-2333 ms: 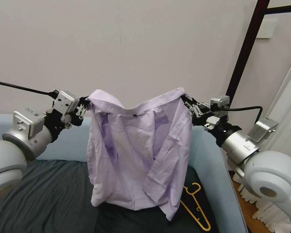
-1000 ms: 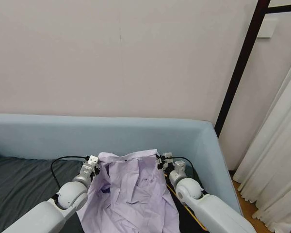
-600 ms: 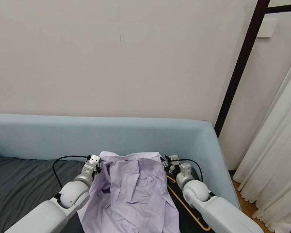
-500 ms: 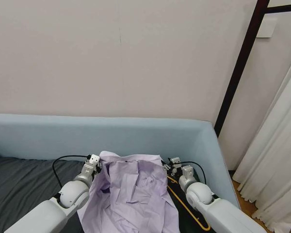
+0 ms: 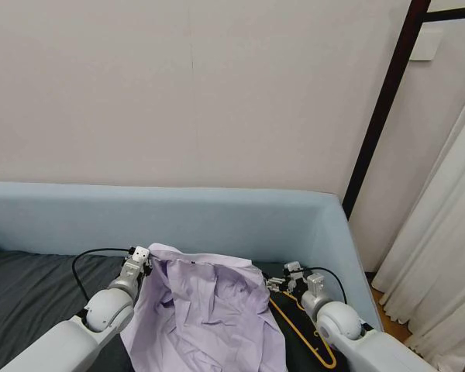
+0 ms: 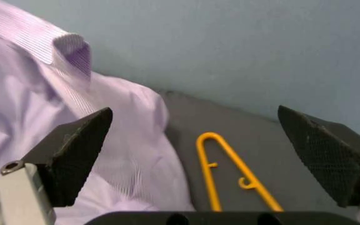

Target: Pick up the clothes from the sofa and hang them on the clothes hanger.

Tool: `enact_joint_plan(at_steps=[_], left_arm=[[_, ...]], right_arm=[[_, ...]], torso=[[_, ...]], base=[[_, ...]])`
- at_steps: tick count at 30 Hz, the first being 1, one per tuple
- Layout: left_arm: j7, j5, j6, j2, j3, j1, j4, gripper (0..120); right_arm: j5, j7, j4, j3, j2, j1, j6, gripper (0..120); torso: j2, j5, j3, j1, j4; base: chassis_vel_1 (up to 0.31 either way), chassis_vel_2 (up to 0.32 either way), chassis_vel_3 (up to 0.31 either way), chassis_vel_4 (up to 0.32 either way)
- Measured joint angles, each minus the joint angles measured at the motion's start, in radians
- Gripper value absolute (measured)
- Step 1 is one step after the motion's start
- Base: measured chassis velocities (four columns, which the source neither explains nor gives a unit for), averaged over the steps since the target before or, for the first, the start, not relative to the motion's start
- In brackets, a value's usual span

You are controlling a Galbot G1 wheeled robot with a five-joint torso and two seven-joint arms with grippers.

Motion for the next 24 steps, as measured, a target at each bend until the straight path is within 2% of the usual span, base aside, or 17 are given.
enact_joint_plan(at_steps=[2, 5, 7, 15, 24], left_arm=[[-0.001, 0.0, 0.0, -0.001, -0.001, 0.0, 0.002, 0], [-0.003, 0.003, -0.002, -0.006, -0.002, 0.001, 0.014, 0], [-0.003, 0.006, -0.007, -0.008, -0.002, 0.004, 0.021, 0], [-0.002, 0.008, -0.008, -0.009, 0.004, 0.004, 0.014, 0], [0.002, 0.011, -0.008, 0.007, 0.011, 0.015, -0.026, 0]], right_arm=[[0.042, -0.011, 0.01, 0.016, -0.002, -0.012, 0.014, 100], [0.199, -0.007, 0.019, 0.082, 0.01, -0.027, 0.052, 100], [0.229, 0.005, 0.004, 0.116, 0.009, -0.027, 0.048, 100], [0.179, 0.009, -0.067, 0.12, -0.009, -0.06, 0.008, 100], [0.046, -0.049, -0.258, 0.126, 0.049, -0.094, -0.001, 100]], torso=[[0.0, 0.0, 0.0, 0.0, -0.0001], [0.0, 0.0, 0.0, 0.0, -0.0001], [0.0, -0.0002, 0.0, 0.0, 0.0002], [0.0, 0.0, 0.0, 0.0, -0.0002], [0.0, 0.0, 0.0, 0.0, 0.0]], base=[[0.0, 0.0, 0.0, 0.0], [0.0, 0.0, 0.0, 0.0], [0.0, 0.0, 0.0, 0.0], [0.0, 0.0, 0.0, 0.0], [0.0, 0.0, 0.0, 0.0]])
